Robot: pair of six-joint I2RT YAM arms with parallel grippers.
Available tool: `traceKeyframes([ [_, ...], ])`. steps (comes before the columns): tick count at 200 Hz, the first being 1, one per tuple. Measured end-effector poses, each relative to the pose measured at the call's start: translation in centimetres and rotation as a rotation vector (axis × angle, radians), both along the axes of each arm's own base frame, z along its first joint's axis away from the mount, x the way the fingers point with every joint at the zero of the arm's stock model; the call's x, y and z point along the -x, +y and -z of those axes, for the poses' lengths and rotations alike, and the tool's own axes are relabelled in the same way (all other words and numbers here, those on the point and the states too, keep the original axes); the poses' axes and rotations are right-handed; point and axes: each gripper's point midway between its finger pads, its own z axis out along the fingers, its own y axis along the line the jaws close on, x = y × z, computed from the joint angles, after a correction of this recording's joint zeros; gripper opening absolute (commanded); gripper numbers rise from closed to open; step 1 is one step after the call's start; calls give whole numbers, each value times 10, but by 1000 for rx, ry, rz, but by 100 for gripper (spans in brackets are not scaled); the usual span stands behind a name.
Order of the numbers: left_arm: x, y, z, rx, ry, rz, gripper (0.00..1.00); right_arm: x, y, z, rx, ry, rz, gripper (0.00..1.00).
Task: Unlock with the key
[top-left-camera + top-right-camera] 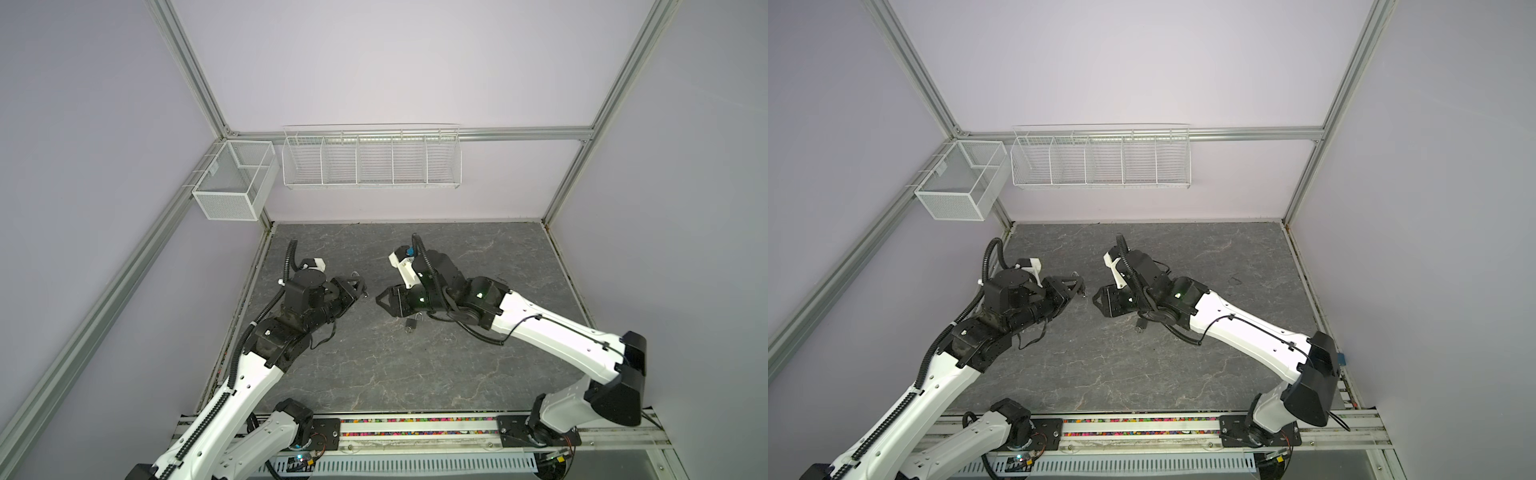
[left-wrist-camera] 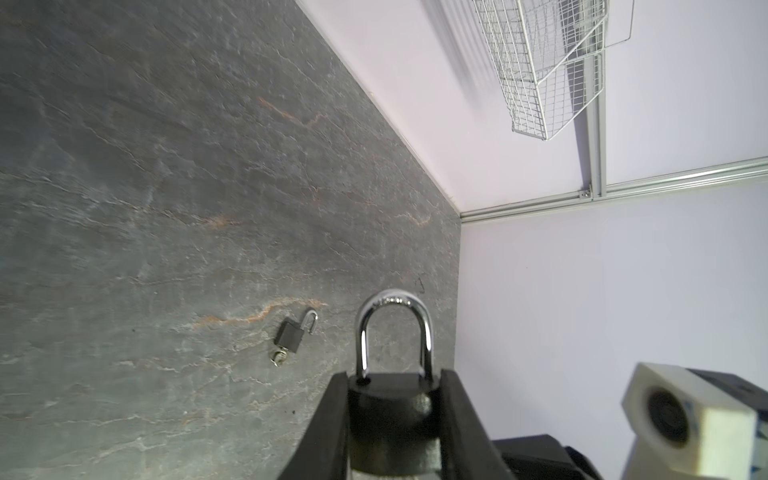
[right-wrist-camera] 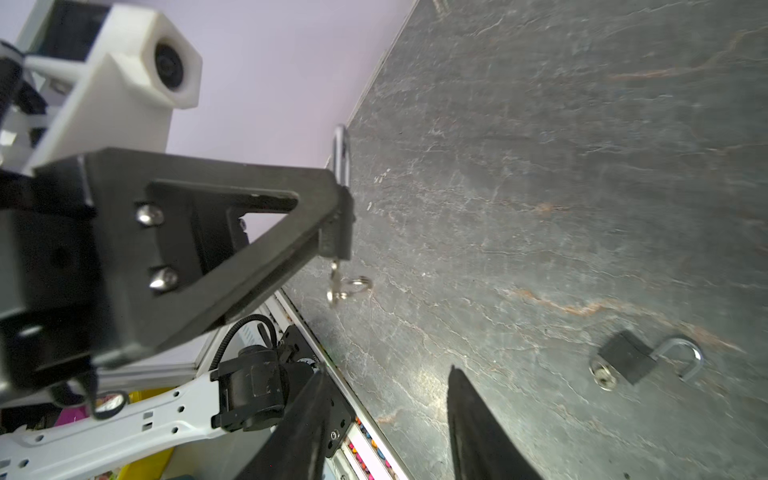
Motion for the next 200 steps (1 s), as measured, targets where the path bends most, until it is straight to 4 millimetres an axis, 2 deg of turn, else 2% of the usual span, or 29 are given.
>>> traceKeyframes([
  [16, 3, 2, 1, -63, -56, 23, 0, -9, -16, -14, 39, -68, 29, 68],
  [30, 8, -4, 6, -130, -108, 74, 0, -20, -20, -25, 71, -120, 43, 73],
  [43, 14, -13, 17, -194, -154, 137, 0, -28, -19, -31, 100, -148, 42, 78],
  [57, 21, -19, 31, -256, -199, 196, 0, -35, -9, -32, 134, -165, 20, 82],
  [71, 27, -24, 47, -316, -252, 254, 0, -42, 2, -23, 181, -166, -3, 84],
  [90, 36, -27, 64, -391, -324, 315, 0, -48, 14, 0, 268, -143, -36, 86],
  [108, 40, -29, 69, -434, -396, 348, 0, -50, 21, 25, 357, -121, -61, 88],
  [133, 40, -28, 66, -464, -486, 355, 0, -50, 26, 46, 436, -92, -94, 90],
  [164, 41, -28, 59, -479, -558, 359, 0, -53, 26, 53, 492, -77, -99, 92],
  [200, 40, -29, 57, -506, -590, 370, 0, -57, 17, 50, 530, -76, -82, 94],
])
